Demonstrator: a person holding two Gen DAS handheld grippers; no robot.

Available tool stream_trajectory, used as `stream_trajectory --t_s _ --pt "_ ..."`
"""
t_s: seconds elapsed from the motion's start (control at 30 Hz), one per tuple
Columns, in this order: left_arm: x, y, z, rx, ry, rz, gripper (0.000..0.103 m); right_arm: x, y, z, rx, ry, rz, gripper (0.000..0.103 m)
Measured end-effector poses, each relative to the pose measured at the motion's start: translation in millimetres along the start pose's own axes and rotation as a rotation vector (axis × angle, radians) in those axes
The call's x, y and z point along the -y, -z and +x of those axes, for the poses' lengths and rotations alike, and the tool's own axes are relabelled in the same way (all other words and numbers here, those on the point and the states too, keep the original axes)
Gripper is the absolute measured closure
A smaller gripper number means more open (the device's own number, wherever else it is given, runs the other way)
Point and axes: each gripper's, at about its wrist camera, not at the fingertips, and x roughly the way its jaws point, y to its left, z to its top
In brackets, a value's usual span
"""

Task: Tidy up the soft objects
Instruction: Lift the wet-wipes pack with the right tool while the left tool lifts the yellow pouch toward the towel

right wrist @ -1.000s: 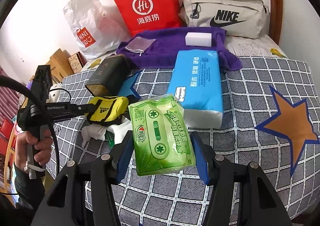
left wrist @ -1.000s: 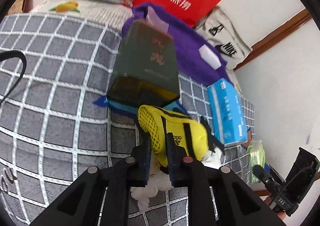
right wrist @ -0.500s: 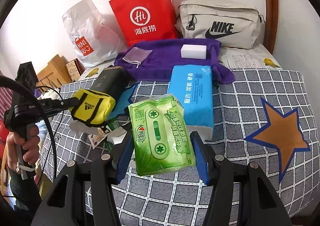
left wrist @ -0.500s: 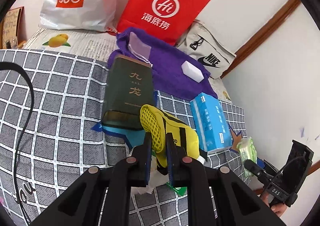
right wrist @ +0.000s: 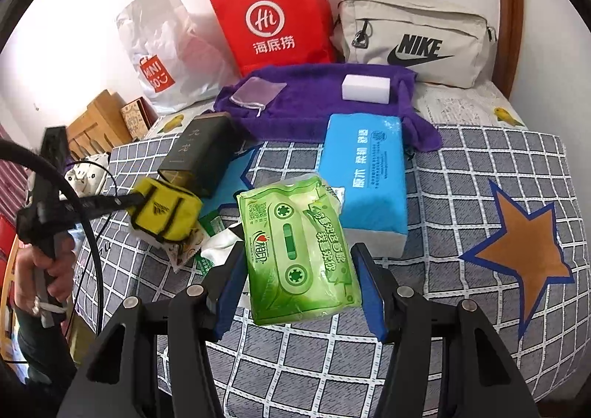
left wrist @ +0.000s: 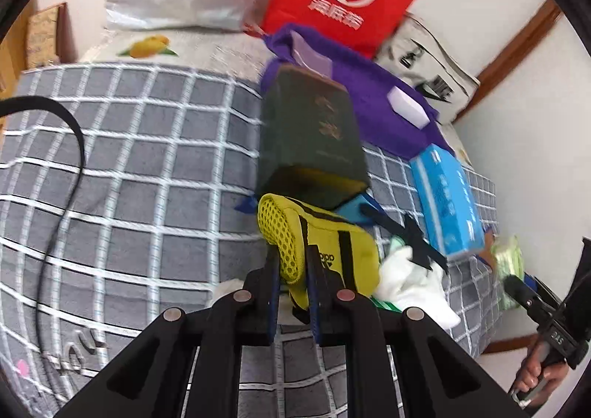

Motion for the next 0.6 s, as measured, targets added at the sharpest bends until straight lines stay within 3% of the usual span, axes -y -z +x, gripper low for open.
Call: stream_trajectory --t_s 0.3,0.4,0.6 --pt "27.5 -4.3 11.2 -0.021 0.168 0.015 0.089 -7.4 1.9 7.7 -0.029 -0.006 -0.012 0.047" --pt "38.7 -5.3 19.8 -0.034 0.102 0.052 0.089 -6.4 2.1 7.3 -0.029 -0.004 -0.011 0.047" --pt "30.5 -9.2 3.2 0.003 0.159 0.022 0.089 -2.8 3.3 8.5 -0.037 -0.006 0.002 0.047"
